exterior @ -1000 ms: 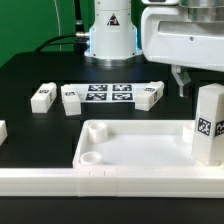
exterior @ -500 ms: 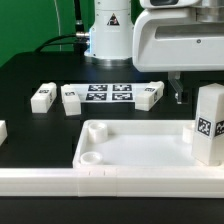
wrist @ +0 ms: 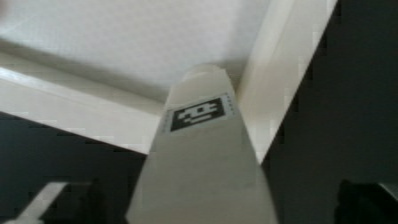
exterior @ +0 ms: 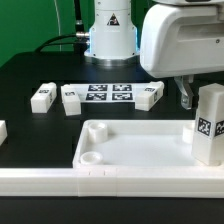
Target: Assemble desk
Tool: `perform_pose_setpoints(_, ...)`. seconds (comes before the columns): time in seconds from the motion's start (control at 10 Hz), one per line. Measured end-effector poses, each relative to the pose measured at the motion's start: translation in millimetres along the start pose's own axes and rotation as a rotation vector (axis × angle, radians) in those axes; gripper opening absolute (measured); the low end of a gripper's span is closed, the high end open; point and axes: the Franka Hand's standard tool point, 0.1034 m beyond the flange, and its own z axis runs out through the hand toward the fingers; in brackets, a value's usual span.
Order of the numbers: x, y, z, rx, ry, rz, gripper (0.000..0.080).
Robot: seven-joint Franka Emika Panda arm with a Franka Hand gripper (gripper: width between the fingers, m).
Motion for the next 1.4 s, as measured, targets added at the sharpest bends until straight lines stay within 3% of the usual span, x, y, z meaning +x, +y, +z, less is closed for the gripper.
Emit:
perform_pose_setpoints(0.2, -0.3, 0.8, 0.2, 0.001, -0.001, -0.098, 0.0649)
perform_pose_setpoints(0.3, -0.4, 0.8, 0.3, 0.001, -0.001, -0.087, 0.0505)
perform_pose_setpoints(0.4, -0.4, 0.9, 0.4, 0.001, -0.001, -0.088, 0.0505)
perform_pose_setpoints(0.5, -0.5, 0.9, 0.5, 0.001, -0.001, -0.088, 0.0298)
perform_pose_setpoints(0.9, -0.5, 0.9, 0.5, 0.001, -0.001, -0.061, 0.0288)
perform_pose_setpoints(1.1, -0.6, 1.0, 0.5, 0.007, -0.001, 0.109, 0.0288)
perform_pose_setpoints(1.4, -2.8, 6.4, 2.1, 0.045, 0.025, 0.416, 0.0289)
